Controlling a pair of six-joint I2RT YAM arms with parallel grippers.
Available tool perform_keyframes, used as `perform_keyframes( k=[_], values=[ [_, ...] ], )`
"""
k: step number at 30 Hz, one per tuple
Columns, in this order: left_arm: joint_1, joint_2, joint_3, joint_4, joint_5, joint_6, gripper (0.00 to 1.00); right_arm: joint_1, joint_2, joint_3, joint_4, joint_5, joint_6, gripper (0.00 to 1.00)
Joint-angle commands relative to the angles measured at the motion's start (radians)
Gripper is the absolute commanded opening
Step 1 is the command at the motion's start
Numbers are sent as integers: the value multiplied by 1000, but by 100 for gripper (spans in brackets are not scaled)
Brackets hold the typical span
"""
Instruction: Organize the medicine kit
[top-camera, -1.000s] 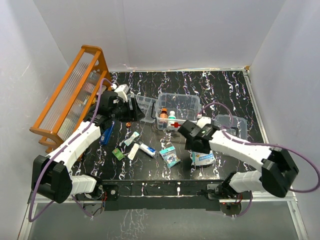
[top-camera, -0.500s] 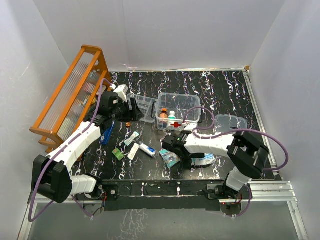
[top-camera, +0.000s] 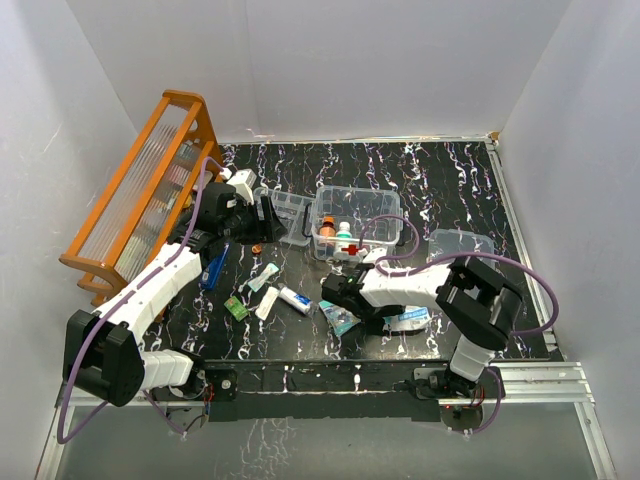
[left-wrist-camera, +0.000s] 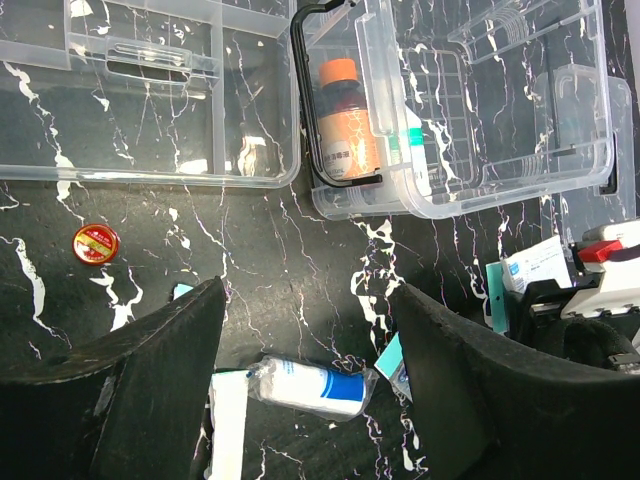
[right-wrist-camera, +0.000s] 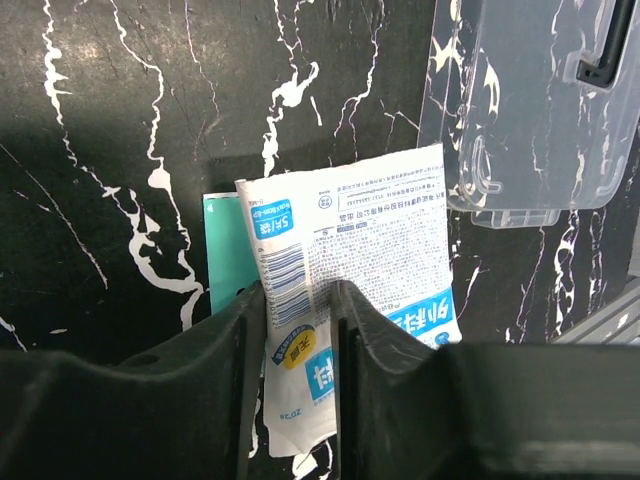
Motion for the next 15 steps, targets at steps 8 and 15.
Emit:
perform_keyframes(
  k=[8,15],
  values=[
    [-4,-19,-4,1,-10,13,68,10,-119,76,22,27,-39,5],
    [-3,-28,5,3,-5,7,68,-4,-334,104,163,-131,-191,0]
  ],
)
